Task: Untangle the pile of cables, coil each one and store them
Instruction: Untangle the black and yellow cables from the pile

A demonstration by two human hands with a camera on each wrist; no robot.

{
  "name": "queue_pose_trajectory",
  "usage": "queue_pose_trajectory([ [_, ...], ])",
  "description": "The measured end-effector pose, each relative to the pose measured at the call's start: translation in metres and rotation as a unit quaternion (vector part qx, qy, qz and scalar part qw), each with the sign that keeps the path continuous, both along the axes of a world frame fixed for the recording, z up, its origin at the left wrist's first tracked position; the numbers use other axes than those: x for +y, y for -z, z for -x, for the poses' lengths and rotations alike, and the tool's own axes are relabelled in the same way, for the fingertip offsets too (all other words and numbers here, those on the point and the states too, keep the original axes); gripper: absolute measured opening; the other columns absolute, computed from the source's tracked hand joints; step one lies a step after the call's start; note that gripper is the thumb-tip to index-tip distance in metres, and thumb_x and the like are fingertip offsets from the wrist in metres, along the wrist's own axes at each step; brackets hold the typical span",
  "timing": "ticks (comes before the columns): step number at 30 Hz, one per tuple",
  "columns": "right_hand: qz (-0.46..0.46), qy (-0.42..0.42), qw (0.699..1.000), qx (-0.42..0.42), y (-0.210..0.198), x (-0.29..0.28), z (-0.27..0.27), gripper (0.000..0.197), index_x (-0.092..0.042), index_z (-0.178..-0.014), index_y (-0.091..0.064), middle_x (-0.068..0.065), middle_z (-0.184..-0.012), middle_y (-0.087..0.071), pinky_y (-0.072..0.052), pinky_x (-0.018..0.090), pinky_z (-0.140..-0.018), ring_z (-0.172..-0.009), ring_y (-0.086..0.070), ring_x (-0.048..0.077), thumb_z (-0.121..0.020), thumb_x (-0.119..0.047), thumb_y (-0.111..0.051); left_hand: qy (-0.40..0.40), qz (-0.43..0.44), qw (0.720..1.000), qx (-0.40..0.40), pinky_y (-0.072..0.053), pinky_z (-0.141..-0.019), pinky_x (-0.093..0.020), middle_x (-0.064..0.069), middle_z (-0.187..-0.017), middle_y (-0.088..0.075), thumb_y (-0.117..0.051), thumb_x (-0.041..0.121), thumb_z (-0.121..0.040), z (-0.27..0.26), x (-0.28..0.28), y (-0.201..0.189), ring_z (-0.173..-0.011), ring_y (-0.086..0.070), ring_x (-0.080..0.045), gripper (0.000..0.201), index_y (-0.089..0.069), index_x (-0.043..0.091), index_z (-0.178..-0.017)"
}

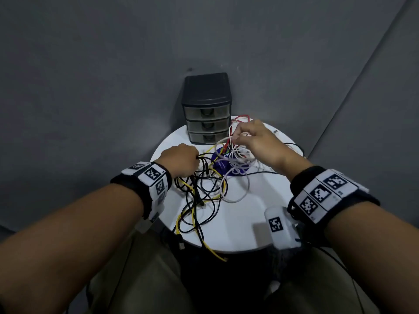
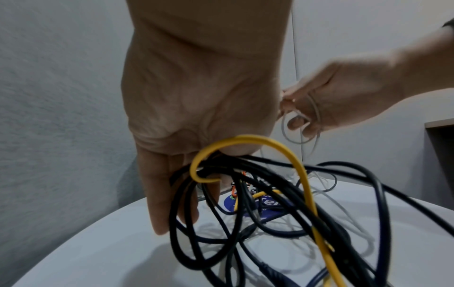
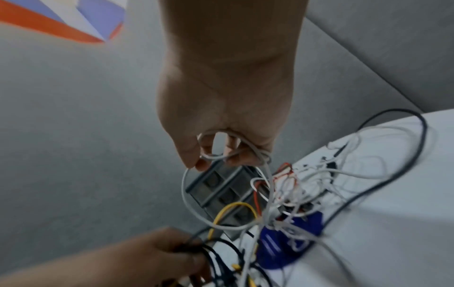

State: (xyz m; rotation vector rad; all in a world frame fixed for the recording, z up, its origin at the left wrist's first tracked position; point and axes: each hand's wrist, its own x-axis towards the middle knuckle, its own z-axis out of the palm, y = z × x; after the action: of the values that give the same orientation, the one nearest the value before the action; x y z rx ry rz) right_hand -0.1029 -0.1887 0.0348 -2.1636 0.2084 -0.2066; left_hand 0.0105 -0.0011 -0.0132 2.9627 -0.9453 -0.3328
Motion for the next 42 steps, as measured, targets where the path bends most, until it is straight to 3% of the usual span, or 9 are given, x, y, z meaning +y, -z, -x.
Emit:
queue_pose_trajectory([
  [7,0.013,-0.08,0.981,0.174,0.029,0.004,-0.011,0.023,-0.016,-0.07,-0.057,-0.002,-0.064,-0.052,-0.035,0.024,-0.054,-0.056,-0.044,0.011,-0.092,-0.009,-0.061,0.033,0.003,0.999,-0.015,-0.04,-0.068,-0.034,-0.009,-0.107,-0.062,-0.042,0.019,-0.101,-0.001,0.001,0.003,-0.084,-0.053,-0.029,0.015,-0.057,0.022,-0.101],
  [11,0.071,-0.115,0.97,0.201,0.036,0.009,-0.012,0.021,-0.018,-0.074,-0.058,-0.002,-0.073,-0.057,-0.039,0.024,-0.064,-0.069,-0.049,0.013,-0.093,-0.009,-0.059,0.045,0.001,0.999,-0.021,-0.04,-0.068,-0.037,-0.014,-0.114,-0.061,-0.045,0.013,-0.099,0.001,0.001,0.004,-0.083,-0.049,-0.031,0.038,-0.046,0.028,-0.134],
  [15,0.034,-0.07,0.985,0.155,0.029,0.013,-0.01,0.017,-0.012,-0.08,-0.061,-0.005,-0.072,-0.057,-0.036,0.021,-0.059,-0.065,-0.049,0.007,-0.095,-0.006,-0.057,0.049,0.02,0.998,-0.03,-0.036,-0.06,-0.035,-0.007,-0.087,-0.046,-0.045,0.005,-0.095,0.009,-0.001,-0.001,-0.074,-0.047,-0.03,0.079,-0.012,0.04,-0.157],
  [20,0.018,-0.05,0.997,0.059,0.009,0.015,-0.017,0.028,-0.018,-0.071,-0.063,0.0,-0.085,-0.068,-0.046,0.027,-0.08,-0.084,-0.061,0.014,-0.095,-0.006,-0.057,0.062,0.018,0.997,-0.047,-0.039,-0.058,-0.035,-0.002,-0.076,-0.042,-0.044,0.0,-0.09,0.013,-0.005,-0.006,-0.071,-0.049,-0.029,0.079,-0.022,0.043,-0.153],
  [24,0.005,-0.041,0.999,0.023,-0.002,0.009,-0.022,0.028,-0.021,-0.068,-0.062,0.003,-0.084,-0.065,-0.049,0.039,-0.085,-0.087,-0.06,0.022,-0.094,-0.012,-0.058,0.053,0.001,0.997,-0.047,-0.044,-0.066,-0.037,-0.008,-0.097,-0.058,-0.041,0.0,-0.092,0.016,-0.01,-0.014,-0.085,-0.057,-0.033,0.062,-0.039,0.03,-0.147],
  [26,-0.028,0.009,1.0,0.003,-0.006,0.002,-0.022,0.028,-0.02,-0.068,-0.061,0.001,-0.077,-0.06,-0.047,0.04,-0.079,-0.078,-0.055,0.021,-0.096,-0.016,-0.057,0.061,0.008,0.997,-0.038,-0.039,-0.059,-0.035,-0.003,-0.084,-0.05,-0.039,-0.004,-0.089,0.014,-0.009,-0.015,-0.075,-0.052,-0.029,0.072,-0.032,0.033,-0.15],
  [31,-0.125,0.124,0.981,-0.082,-0.029,-0.018,-0.018,0.027,-0.02,-0.074,-0.057,-0.003,-0.072,-0.051,-0.032,0.027,-0.057,-0.062,-0.042,0.011,-0.099,-0.017,-0.051,0.08,-0.049,0.995,-0.021,-0.039,-0.063,-0.034,-0.012,-0.119,-0.06,-0.038,-0.001,-0.092,0.006,0.004,-0.014,-0.086,-0.053,-0.031,0.07,-0.031,0.036,-0.151],
  [35,-0.148,0.158,0.961,-0.172,-0.055,-0.033,-0.02,0.028,-0.022,-0.071,-0.056,-0.009,-0.07,-0.053,-0.03,0.023,-0.054,-0.058,-0.042,0.005,-0.098,-0.02,-0.052,0.052,-0.045,0.998,0.0,-0.038,-0.063,-0.034,-0.012,-0.116,-0.059,-0.038,0.005,-0.097,0.002,0.009,-0.008,-0.082,-0.05,-0.027,0.057,-0.034,0.034,-0.146],
  [42,0.001,0.212,0.934,-0.286,-0.068,-0.048,-0.033,0.017,-0.025,-0.077,-0.057,0.003,-0.089,-0.062,-0.045,0.033,-0.077,-0.082,-0.054,0.012,-0.093,-0.029,-0.051,0.037,-0.003,0.999,0.013,-0.04,-0.071,-0.033,-0.013,-0.128,-0.058,-0.046,0.025,-0.1,-0.008,0.003,-0.007,-0.087,-0.051,-0.027,0.044,-0.04,0.034,-0.143],
])
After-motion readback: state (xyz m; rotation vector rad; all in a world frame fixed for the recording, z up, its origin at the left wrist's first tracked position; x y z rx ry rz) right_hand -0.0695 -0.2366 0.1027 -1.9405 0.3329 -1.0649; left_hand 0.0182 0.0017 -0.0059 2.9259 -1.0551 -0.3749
